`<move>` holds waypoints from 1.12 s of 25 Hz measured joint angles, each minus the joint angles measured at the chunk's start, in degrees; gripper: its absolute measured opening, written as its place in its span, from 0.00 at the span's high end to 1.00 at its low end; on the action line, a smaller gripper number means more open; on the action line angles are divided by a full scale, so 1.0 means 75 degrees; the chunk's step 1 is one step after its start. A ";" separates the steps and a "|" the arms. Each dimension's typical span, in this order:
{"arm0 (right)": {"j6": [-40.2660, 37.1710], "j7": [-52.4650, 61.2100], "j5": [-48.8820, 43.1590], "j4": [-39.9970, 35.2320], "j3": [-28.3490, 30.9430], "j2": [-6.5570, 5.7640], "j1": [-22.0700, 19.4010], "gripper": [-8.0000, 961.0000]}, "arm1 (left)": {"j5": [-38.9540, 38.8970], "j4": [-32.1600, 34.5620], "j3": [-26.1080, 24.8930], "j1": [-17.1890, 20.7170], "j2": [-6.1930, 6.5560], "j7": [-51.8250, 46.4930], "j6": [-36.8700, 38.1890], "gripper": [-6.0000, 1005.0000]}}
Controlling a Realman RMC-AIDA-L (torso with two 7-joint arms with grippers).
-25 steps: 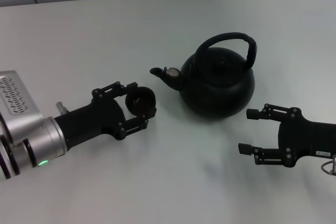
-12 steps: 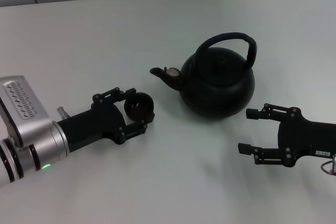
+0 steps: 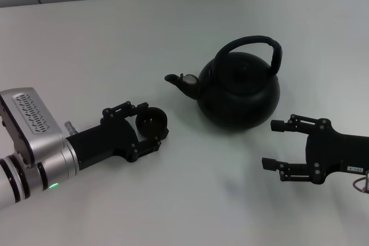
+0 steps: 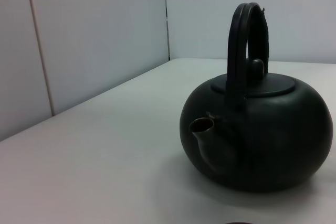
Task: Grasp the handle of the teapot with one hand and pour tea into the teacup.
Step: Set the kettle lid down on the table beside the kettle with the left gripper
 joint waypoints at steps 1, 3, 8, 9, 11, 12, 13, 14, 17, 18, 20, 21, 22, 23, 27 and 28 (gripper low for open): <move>0.0000 0.0000 0.0000 0.0001 0.0000 0.0000 -0.0003 0.16 | 0.0000 -0.0003 0.0000 -0.0001 0.0000 0.0000 0.0000 0.32; 0.0000 0.0000 0.0000 0.0000 0.0000 0.0000 -0.0010 0.16 | -0.0001 -0.0008 0.0000 -0.0001 0.0000 0.0000 -0.0001 0.32; 0.0000 0.0000 0.0000 0.0000 0.0000 0.0000 -0.0014 0.16 | -0.0001 -0.0008 0.0014 -0.0015 0.0000 -0.0051 -0.0039 0.32; 0.0000 0.0000 0.0000 0.0000 0.0000 0.0000 -0.0021 0.16 | -0.0001 -0.0008 0.0012 -0.0017 0.0000 -0.0058 -0.0042 0.32; 0.0000 0.0000 0.0000 0.0000 0.0000 0.0000 -0.0023 0.16 | -0.0004 -0.0017 -0.0004 -0.0023 0.0000 -0.0071 -0.0052 0.32; 0.0000 0.0000 0.0000 0.0000 0.0000 0.0000 -0.0026 0.16 | -0.0016 -0.0023 -0.0016 -0.0027 0.0000 -0.0072 -0.0063 0.32; 0.0000 0.0000 0.0000 0.0000 0.0000 0.0000 -0.0027 0.16 | -0.0024 -0.0031 -0.0028 -0.0029 0.0000 -0.0073 -0.0078 0.32; 0.0000 0.0000 0.0000 0.0000 0.0000 0.0000 -0.0026 0.16 | -0.0020 -0.0042 -0.0048 -0.0034 0.0000 -0.0075 -0.0105 0.32; -0.0003 0.0000 0.0000 0.0001 0.0000 0.0000 -0.0025 0.16 | -0.0009 -0.0063 -0.0050 -0.0051 0.0000 -0.0076 -0.0107 0.27; -0.0003 0.0000 0.0000 0.0001 0.0000 0.0000 -0.0025 0.16 | -0.0009 -0.0063 -0.0050 -0.0051 0.0000 -0.0076 -0.0107 0.25; -0.0005 0.0000 0.0000 0.0000 0.0000 0.0000 -0.0020 0.16 | -0.0008 -0.0080 -0.0050 -0.0060 0.0000 -0.0076 -0.0113 0.21; -0.0005 0.0000 0.0000 0.0000 0.0000 0.0000 -0.0017 0.16 | -0.0008 -0.0083 -0.0050 -0.0062 0.0000 -0.0076 -0.0115 0.19; -0.0007 0.0000 0.0000 0.0000 0.0000 0.0000 -0.0014 0.16 | -0.0011 -0.0088 -0.0050 -0.0066 0.0000 -0.0071 -0.0119 0.19; -0.0007 0.0000 0.0000 0.0000 0.0000 0.0000 -0.0014 0.16 | -0.0011 -0.0088 -0.0050 -0.0066 0.0000 -0.0071 -0.0119 0.19; -0.0011 0.0000 0.0000 0.0000 0.0000 0.0000 -0.0007 0.16 | -0.0047 -0.0088 -0.0099 -0.0049 0.0000 -0.0025 -0.0070 0.19; -0.0012 0.0000 0.0000 -0.0002 0.0000 0.0000 -0.0007 0.16 | -0.0053 -0.0062 -0.0150 -0.0024 0.0000 -0.0016 -0.0007 0.19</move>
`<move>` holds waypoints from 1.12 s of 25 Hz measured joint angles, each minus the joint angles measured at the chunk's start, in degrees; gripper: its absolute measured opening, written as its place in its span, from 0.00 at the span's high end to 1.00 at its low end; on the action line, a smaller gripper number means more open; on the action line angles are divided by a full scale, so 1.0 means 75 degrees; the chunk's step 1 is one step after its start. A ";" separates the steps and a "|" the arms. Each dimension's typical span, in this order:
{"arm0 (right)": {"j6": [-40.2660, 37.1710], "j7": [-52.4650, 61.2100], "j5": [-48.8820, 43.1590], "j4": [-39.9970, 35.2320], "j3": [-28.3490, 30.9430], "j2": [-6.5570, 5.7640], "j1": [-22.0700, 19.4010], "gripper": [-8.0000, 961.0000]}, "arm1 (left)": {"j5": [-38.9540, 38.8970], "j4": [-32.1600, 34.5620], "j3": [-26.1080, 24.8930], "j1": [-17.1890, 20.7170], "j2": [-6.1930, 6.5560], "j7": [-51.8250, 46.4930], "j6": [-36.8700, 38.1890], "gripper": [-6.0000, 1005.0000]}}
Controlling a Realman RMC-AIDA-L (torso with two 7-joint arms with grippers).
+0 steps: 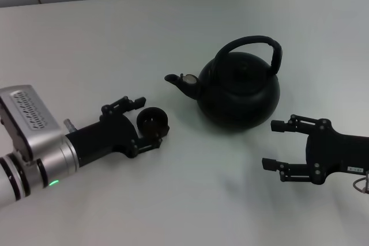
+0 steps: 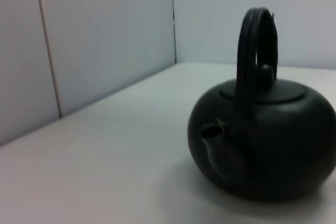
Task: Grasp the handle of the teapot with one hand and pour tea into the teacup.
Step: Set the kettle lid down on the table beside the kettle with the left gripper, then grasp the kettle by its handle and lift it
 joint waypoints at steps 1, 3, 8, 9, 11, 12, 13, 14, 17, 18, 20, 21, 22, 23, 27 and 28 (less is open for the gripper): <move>-0.0002 0.0000 0.0000 -0.0012 0.0000 0.0000 -0.0014 0.16 | -0.0001 0.0041 -0.0049 0.0032 0.0003 0.0004 0.0083 0.19; -0.0002 0.0000 0.0001 -0.0014 0.0001 0.0000 -0.0014 0.16 | -0.0006 0.0188 -0.0162 0.0134 0.0025 -0.0004 0.0374 0.19; -0.0002 0.0000 0.0000 -0.0022 0.0018 -0.0001 -0.0018 0.16 | -0.0013 0.1411 -0.0282 0.0910 0.0121 -0.0823 0.2131 0.19; -0.0002 0.0000 0.0000 -0.0022 0.0031 0.0000 -0.0021 0.16 | -0.0013 0.2108 -0.0277 0.1381 0.0149 -0.1334 0.2962 0.19; -0.0002 0.0000 0.0000 -0.0022 0.0063 0.0000 -0.0022 0.16 | -0.0013 0.2890 -0.0315 0.1963 0.0177 -0.1895 0.3846 0.19; -0.0002 0.0000 0.0001 -0.0022 0.0084 -0.0001 -0.0020 0.16 | -0.0013 0.2890 -0.0315 0.1963 0.0177 -0.1895 0.3846 0.19; -0.0002 0.0000 0.0001 -0.0022 0.0110 -0.0001 -0.0021 0.16 | -0.0016 0.3203 -0.0344 0.2211 0.0212 -0.2139 0.4153 0.19; -0.0002 0.0000 0.0005 -0.0022 0.0170 -0.0005 -0.0020 0.16 | -0.0014 0.3646 -0.0365 0.2593 0.0309 -0.2558 0.4680 0.19; -0.0014 0.0000 0.0012 -0.0022 0.0258 -0.0009 -0.0008 0.16 | -0.0013 0.3785 -0.0365 0.2887 0.0455 -0.2748 0.4985 0.19; -0.0032 0.0000 0.0013 -0.0022 0.0294 -0.0010 -0.0003 0.16 | -0.0011 0.3797 -0.0364 0.3023 0.0519 -0.2796 0.5093 0.19; -0.0058 0.0000 0.0015 -0.0022 0.0324 -0.0011 0.0011 0.16 | -0.0007 0.3812 -0.0364 0.3194 0.0593 -0.2829 0.5149 0.19; -0.0063 0.0000 0.0016 -0.0021 0.0330 -0.0012 0.0020 0.16 | 0.0013 0.3834 -0.0363 0.3256 0.0615 -0.2847 0.5161 0.19; -0.0063 0.0000 0.0016 -0.0021 0.0330 -0.0012 0.0020 0.16 | 0.0013 0.3834 -0.0363 0.3256 0.0615 -0.2847 0.5161 0.19; -0.0064 0.0000 0.0018 -0.0021 0.0330 -0.0012 0.0028 0.16 | 0.0028 0.3839 -0.0359 0.3264 0.0617 -0.2848 0.5165 0.19; -0.0066 0.0000 0.0021 -0.0021 0.0329 -0.0011 0.0042 0.16 | 0.0044 0.3866 -0.0356 0.3259 0.0591 -0.2806 0.5180 0.19; -0.0066 0.0000 0.0022 -0.0021 0.0329 -0.0012 0.0045 0.16 | 0.0051 0.3876 -0.0343 0.3261 0.0585 -0.2783 0.5167 0.19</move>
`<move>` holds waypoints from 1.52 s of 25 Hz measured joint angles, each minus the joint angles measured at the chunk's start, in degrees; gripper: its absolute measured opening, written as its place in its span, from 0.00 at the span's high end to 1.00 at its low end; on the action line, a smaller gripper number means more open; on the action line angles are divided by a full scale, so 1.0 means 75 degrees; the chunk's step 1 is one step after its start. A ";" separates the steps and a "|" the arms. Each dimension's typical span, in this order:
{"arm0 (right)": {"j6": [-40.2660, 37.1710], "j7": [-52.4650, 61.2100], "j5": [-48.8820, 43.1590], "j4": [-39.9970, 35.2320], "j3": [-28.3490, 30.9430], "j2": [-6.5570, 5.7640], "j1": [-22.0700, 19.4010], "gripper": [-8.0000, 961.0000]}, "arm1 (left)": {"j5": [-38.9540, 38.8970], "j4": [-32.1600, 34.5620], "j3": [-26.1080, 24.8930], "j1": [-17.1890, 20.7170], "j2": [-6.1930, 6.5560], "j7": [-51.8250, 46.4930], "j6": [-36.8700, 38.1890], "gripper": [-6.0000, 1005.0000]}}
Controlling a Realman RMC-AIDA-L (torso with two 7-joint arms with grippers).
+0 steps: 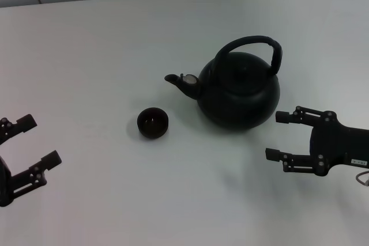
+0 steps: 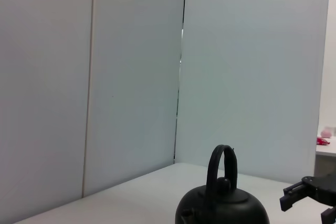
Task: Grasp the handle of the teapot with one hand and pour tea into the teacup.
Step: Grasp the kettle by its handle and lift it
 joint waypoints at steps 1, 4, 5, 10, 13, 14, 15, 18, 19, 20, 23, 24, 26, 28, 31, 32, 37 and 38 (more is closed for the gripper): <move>-0.0001 0.0000 0.0001 0.0000 0.0000 0.0000 0.0004 0.16 | 0.0026 0.0012 0.0018 0.0005 -0.0005 0.0029 -0.0034 0.19; -0.0005 0.0000 0.0003 0.0000 -0.0001 0.0000 -0.0001 0.16 | 0.0559 0.0139 0.0057 0.0035 -0.0045 0.0239 -0.0420 0.19; -0.0006 0.0000 0.0003 0.0000 -0.0001 0.0000 -0.0010 0.16 | 0.0750 0.0181 0.0058 0.0039 -0.0064 0.0291 -0.0558 0.19; -0.0005 0.0000 0.0003 0.0000 -0.0001 0.0001 -0.0061 0.16 | 0.1561 0.0301 0.0056 0.0035 -0.0201 0.0524 -0.1219 0.19; -0.0007 0.0000 0.0003 0.0000 -0.0001 0.0002 -0.0077 0.16 | 0.1574 0.0307 0.0007 -0.0004 -0.0224 0.0535 -0.1175 0.19; -0.0007 0.0000 0.0003 0.0000 -0.0001 0.0005 -0.0079 0.16 | 0.1561 0.0310 0.0000 -0.0008 -0.0224 0.0536 -0.1153 0.19; -0.0007 0.0000 0.0003 0.0000 -0.0001 0.0005 -0.0079 0.16 | 0.1561 0.0310 0.0000 -0.0008 -0.0224 0.0536 -0.1153 0.19; -0.0007 -0.0001 0.0003 0.0003 -0.0001 0.0007 -0.0085 0.16 | 0.1525 0.0314 -0.0027 -0.0019 -0.0223 0.0536 -0.1076 0.19; -0.0007 -0.0001 0.0003 0.0008 -0.0001 0.0008 -0.0087 0.16 | 0.1525 0.0314 -0.0027 -0.0019 -0.0223 0.0536 -0.1076 0.19; -0.0007 -0.0011 0.0003 0.0018 -0.0001 0.0009 -0.0095 0.16 | 0.1503 0.0314 -0.0036 -0.0022 -0.0222 0.0531 -0.1062 0.19; -0.0007 -0.0177 0.0035 0.0126 0.0274 0.0038 -0.0165 0.16 | 0.1422 0.0315 -0.0055 -0.0028 -0.0211 0.0515 -0.1014 0.19; -0.0007 -0.0177 0.0035 0.0126 0.0274 0.0038 -0.0165 0.16 | 0.1422 0.0315 -0.0055 -0.0028 -0.0211 0.0515 -0.1014 0.19; -0.0003 -0.0520 0.0247 0.0453 0.0723 0.0060 -0.0227 0.16 | 0.1369 0.0315 -0.0094 -0.0051 -0.0205 0.0495 -0.0997 0.19; 0.0070 -0.1311 0.0997 0.1447 0.1445 0.0067 -0.0356 0.16 | 0.1349 0.0314 -0.0110 -0.0063 -0.0213 0.0495 -0.0981 0.19; 0.0183 -0.2137 0.1623 0.2447 0.1952 0.0070 -0.0435 0.16 | 0.1336 0.0314 -0.0113 -0.0101 -0.0241 0.0495 -0.0950 0.19; 0.0265 -0.2613 0.1896 0.2922 0.2182 0.0069 -0.0454 0.16 | 0.1334 0.0314 -0.0115 -0.0114 -0.0250 0.0494 -0.0949 0.19; 0.0979 -0.4932 0.2753 0.5239 0.3173 0.0083 -0.0420 0.18 | 0.1327 0.0314 -0.0125 -0.0171 -0.0281 0.0488 -0.0949 0.19; 0.1152 -0.5323 0.2813 0.5601 0.3332 0.0091 -0.0399 0.18 | 0.1327 0.0314 -0.0130 -0.0199 -0.0281 0.0477 -0.0945 0.19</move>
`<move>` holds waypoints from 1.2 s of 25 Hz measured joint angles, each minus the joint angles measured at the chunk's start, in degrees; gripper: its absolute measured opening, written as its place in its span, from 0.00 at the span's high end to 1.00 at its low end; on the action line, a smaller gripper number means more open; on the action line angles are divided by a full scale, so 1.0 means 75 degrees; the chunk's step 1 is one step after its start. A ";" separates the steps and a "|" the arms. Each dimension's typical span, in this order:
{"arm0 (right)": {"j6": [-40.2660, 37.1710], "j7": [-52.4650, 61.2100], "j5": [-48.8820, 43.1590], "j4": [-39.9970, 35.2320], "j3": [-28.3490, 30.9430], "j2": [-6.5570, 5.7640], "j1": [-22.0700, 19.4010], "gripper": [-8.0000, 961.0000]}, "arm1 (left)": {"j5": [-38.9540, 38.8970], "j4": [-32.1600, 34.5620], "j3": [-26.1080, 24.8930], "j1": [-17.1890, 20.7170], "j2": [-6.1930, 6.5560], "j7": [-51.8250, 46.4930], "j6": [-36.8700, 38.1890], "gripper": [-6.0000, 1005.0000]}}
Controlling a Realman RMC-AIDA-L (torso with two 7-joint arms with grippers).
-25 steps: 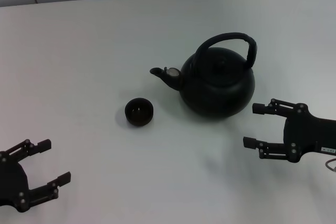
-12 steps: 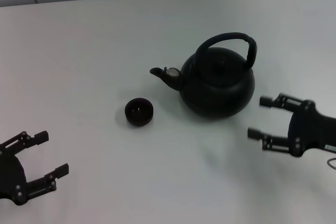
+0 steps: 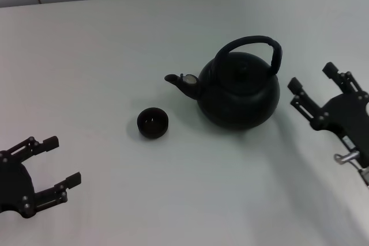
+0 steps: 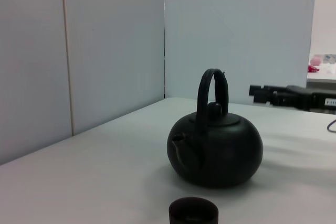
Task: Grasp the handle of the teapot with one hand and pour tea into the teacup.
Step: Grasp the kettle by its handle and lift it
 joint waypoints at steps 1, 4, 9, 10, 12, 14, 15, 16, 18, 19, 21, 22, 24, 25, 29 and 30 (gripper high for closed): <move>0.0113 -0.0242 0.0009 0.0211 0.0101 0.0005 0.0010 0.18 | 0.0000 0.0000 -0.0004 -0.0011 0.0000 -0.0006 0.0008 0.19; 0.0282 -0.0729 0.0011 0.0553 0.0191 0.0010 0.0035 0.19 | 0.0000 0.0000 -0.0056 -0.0033 0.0000 -0.0019 0.0066 0.19; 0.0296 -0.0762 0.0008 0.0567 0.0204 -0.0016 0.0090 0.21 | -0.0009 0.0000 -0.0102 -0.0039 0.0000 -0.0022 0.0117 0.19; 0.0296 -0.0762 0.0008 0.0552 0.0211 -0.0017 0.0135 0.21 | -0.0011 0.0000 -0.0102 -0.0039 -0.0003 -0.0022 0.0119 0.19; 0.0296 -0.0762 0.0008 0.0545 0.0217 -0.0017 0.0171 0.22 | -0.0012 0.0000 -0.0102 -0.0038 -0.0008 -0.0023 0.0123 0.19; 0.0296 -0.0768 0.0009 0.0520 0.0251 -0.0020 0.0239 0.22 | -0.0023 0.0000 -0.0101 -0.0026 -0.0018 -0.0023 0.0133 0.19; 0.0338 -0.0771 0.0010 0.0466 0.0311 -0.0020 0.0335 0.23 | -0.0069 -0.0017 -0.0100 -0.0002 -0.0032 -0.0020 0.0161 0.19; 0.0338 -0.0771 0.0010 0.0466 0.0311 -0.0020 0.0335 0.23 | -0.0069 -0.0017 -0.0100 -0.0002 -0.0032 -0.0020 0.0161 0.19; 0.0484 -0.0767 0.0011 0.0413 0.0349 -0.0025 0.0491 0.24 | -0.0100 -0.0046 -0.0099 0.0014 -0.0044 0.0009 0.0184 0.19; 0.0547 -0.0763 0.0012 0.0390 0.0355 -0.0028 0.0561 0.24 | -0.0105 -0.0057 -0.0097 0.0019 -0.0057 0.0025 0.0186 0.19; 0.0672 -0.0762 0.0017 0.0326 0.0381 -0.0029 0.0685 0.25 | -0.0111 -0.0071 -0.0097 0.0033 -0.0092 0.0042 0.0191 0.19; 0.0743 -0.0762 0.0021 0.0285 0.0408 -0.0030 0.0752 0.25 | -0.0114 -0.0073 -0.0097 0.0035 -0.0102 0.0042 0.0192 0.19; 0.0899 -0.0739 0.0023 0.0235 0.0447 -0.0036 0.0873 0.26 | -0.0128 -0.0074 -0.0097 0.0039 -0.0118 0.0047 0.0192 0.19; 0.1082 -0.0705 0.0023 0.0177 0.0452 -0.0043 0.0982 0.26 | -0.0174 -0.0075 -0.0097 0.0041 -0.0126 0.0053 0.0202 0.19; 0.1182 -0.0694 0.0023 0.0117 0.0453 -0.0044 0.1068 0.27 | -0.0246 -0.0074 -0.0097 0.0043 -0.0135 0.0055 0.0262 0.19; 0.1213 -0.0693 0.0023 0.0100 0.0453 -0.0044 0.1101 0.27 | -0.0305 -0.0077 -0.0098 0.0049 -0.0137 0.0057 0.0290 0.19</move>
